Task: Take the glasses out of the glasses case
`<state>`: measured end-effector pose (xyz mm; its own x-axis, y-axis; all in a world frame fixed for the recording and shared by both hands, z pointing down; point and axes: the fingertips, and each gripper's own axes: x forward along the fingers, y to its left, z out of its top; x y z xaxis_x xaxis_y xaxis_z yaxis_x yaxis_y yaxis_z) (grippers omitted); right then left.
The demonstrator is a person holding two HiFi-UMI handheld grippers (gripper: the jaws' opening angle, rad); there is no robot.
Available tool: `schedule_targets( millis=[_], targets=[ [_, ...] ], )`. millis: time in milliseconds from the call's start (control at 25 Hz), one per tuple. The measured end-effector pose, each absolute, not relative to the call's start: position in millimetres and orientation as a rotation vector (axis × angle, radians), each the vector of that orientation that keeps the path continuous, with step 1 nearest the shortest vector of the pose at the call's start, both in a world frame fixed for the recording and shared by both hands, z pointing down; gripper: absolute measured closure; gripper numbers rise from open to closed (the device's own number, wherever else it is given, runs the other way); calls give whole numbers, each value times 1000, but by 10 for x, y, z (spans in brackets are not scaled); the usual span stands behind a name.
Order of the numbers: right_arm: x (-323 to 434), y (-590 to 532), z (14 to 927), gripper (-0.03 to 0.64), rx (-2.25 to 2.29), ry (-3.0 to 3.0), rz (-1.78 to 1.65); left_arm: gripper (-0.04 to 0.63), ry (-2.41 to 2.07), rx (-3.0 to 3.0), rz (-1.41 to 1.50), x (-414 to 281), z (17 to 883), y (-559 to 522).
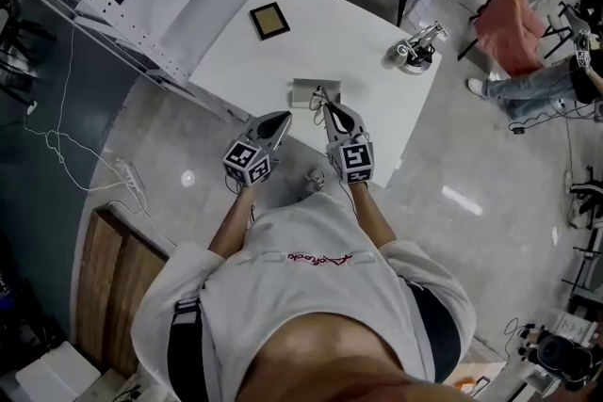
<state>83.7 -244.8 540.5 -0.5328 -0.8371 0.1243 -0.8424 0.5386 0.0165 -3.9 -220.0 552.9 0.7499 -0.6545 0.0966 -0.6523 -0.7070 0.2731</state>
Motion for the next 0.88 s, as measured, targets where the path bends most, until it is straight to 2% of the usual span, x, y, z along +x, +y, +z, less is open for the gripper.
schedule_targets(
  millis=[520, 880],
  targets=[
    [500, -1072, 5470, 598, 1569, -2584, 70, 569, -933, 2663, -25, -384, 5689, -902],
    [545, -477, 5446, 600, 1619, -2549, 74, 569, -886, 2698, -33, -317, 5593, -414]
  ],
)
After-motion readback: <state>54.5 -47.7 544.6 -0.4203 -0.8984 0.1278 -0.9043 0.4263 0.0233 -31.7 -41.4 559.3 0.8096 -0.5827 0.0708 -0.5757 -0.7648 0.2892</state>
